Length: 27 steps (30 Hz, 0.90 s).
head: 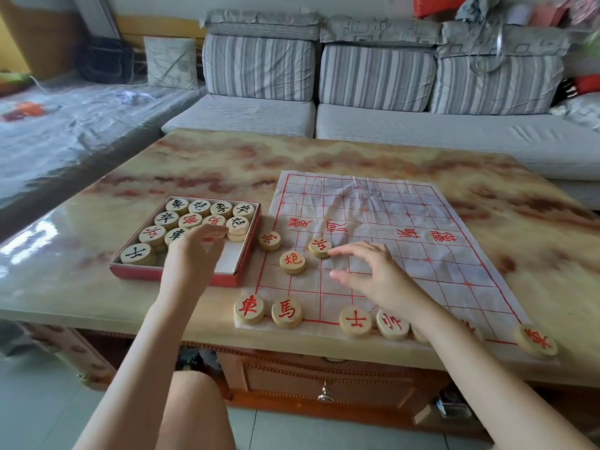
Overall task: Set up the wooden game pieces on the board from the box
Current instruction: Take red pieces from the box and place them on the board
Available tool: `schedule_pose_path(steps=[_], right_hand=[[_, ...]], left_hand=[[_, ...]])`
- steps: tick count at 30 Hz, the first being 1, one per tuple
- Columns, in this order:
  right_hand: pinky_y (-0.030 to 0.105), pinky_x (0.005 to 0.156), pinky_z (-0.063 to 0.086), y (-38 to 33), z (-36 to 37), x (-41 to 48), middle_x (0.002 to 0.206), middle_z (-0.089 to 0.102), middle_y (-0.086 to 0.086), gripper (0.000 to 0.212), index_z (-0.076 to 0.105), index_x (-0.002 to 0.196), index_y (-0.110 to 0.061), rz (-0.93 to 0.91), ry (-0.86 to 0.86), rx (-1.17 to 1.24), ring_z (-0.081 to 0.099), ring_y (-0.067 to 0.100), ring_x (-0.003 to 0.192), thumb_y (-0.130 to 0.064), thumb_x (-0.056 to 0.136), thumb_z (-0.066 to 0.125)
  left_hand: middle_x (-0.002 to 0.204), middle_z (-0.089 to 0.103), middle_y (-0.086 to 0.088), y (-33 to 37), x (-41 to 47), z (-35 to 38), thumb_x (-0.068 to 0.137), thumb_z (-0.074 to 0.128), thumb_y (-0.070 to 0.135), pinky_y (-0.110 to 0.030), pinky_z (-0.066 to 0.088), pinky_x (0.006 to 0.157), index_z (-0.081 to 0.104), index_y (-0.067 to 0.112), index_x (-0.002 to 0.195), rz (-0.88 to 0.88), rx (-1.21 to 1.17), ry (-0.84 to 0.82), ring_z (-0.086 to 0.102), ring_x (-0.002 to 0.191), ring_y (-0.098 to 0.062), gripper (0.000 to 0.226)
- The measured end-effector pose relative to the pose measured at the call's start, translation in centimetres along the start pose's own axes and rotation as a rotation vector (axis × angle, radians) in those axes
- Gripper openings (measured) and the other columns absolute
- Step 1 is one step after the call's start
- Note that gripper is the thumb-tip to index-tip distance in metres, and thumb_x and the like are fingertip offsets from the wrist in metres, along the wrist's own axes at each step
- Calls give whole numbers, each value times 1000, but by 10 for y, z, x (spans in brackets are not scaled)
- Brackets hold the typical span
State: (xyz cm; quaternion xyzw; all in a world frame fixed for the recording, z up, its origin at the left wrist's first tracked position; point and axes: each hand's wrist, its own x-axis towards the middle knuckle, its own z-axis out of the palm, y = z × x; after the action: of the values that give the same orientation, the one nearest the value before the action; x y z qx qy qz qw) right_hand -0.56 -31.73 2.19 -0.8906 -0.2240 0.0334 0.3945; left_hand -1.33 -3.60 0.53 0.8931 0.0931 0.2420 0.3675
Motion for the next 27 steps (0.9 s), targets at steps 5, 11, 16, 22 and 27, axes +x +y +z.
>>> schedule_pose_path(steps=[5,11,16,22,27], right_hand=[[27,102,29,-22,38,63,113,49,-7,28,61,115,-31,-45,-37,24,39,13,120,-31,87,61],[34,102,37,-45,78,116,94,62,-13,24,66,107,-28,-86,-26,54,48,19,116,-29,83,61],[37,97,42,-44,92,124,102,67,-4,24,65,108,-29,-70,-24,69,51,19,110,-29,85,61],[42,100,41,-38,98,125,106,67,-7,23,65,107,-30,-59,-22,81,51,20,114,-29,85,60],[30,102,35,-49,103,138,112,63,2,25,65,111,-27,-80,-4,49,41,17,120,-26,86,60]], left_hand=[[110,68,-9,-45,22,-7,84,55,9,-32,49,84,68,17,107,-81,146,49,62,100,-25,28],[129,57,-8,-52,56,9,86,57,20,-38,34,99,52,20,128,17,280,-91,48,120,-27,42],[140,44,-2,-55,80,20,90,52,29,-41,21,107,49,25,130,67,480,-240,32,130,-28,40],[118,55,-10,-58,77,12,73,73,34,-41,36,98,63,22,115,28,349,-78,45,115,-32,45],[117,53,-8,-54,51,-14,67,78,14,-29,43,85,56,19,120,-101,-62,240,56,102,-21,58]])
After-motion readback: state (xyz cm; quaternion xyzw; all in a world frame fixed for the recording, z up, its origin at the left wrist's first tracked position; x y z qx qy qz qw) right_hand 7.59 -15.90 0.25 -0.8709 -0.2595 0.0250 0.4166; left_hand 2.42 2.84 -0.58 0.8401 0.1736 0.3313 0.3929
